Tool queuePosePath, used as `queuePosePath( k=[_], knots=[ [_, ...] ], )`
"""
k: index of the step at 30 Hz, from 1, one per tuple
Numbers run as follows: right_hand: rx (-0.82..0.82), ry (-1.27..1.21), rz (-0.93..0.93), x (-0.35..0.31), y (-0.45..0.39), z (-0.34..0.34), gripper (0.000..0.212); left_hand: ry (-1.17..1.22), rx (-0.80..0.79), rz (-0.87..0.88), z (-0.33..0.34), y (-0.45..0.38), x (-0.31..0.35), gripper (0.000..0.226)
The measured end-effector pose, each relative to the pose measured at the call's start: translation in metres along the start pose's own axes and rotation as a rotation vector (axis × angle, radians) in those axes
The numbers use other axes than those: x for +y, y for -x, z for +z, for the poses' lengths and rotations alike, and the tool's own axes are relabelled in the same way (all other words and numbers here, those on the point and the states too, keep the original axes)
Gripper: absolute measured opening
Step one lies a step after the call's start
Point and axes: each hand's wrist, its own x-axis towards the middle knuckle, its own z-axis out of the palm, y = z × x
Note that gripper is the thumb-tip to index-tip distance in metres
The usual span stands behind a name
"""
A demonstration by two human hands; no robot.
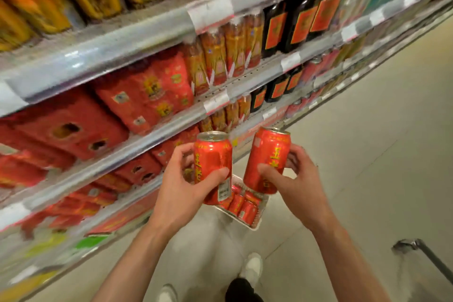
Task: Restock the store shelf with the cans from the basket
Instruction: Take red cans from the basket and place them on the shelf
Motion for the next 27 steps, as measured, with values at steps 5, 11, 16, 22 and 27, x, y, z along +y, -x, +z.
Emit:
queuePosePath(
  k=[5, 11, 16, 22, 27],
  knots=[
    [-0.075, -0.015, -0.052, -0.065, 0.03, 0.015, 0.059, 0.055, 0.114, 0.043, -0.059, 0.038, 0.047, 0.062],
    [-0.115, 0.011, -0.172, -0.133, 0.08, 0.07, 0.061, 0.064, 0.23, 0.16, -0.161, 0.086, 0.081, 0.062],
    [-0.14, -0.021, -0.27, -0.178, 0.129, 0.133, 0.053, 0.058, 0.323, 0.259, -0.252, 0.123, 0.088, 0.067],
    [-0.223, -0.019, -0.353, -0.221, 0.166, 0.207, 0.059, 0.084, 0.443, 0.286, -0.344, 0.151, 0.086, 0.063],
    [-0.324, 0.008, -0.428, -0.259, 0.168, 0.262, 0.056, 0.095, 0.558, 0.284, -0.4, 0.161, 0.086, 0.066]
  ],
)
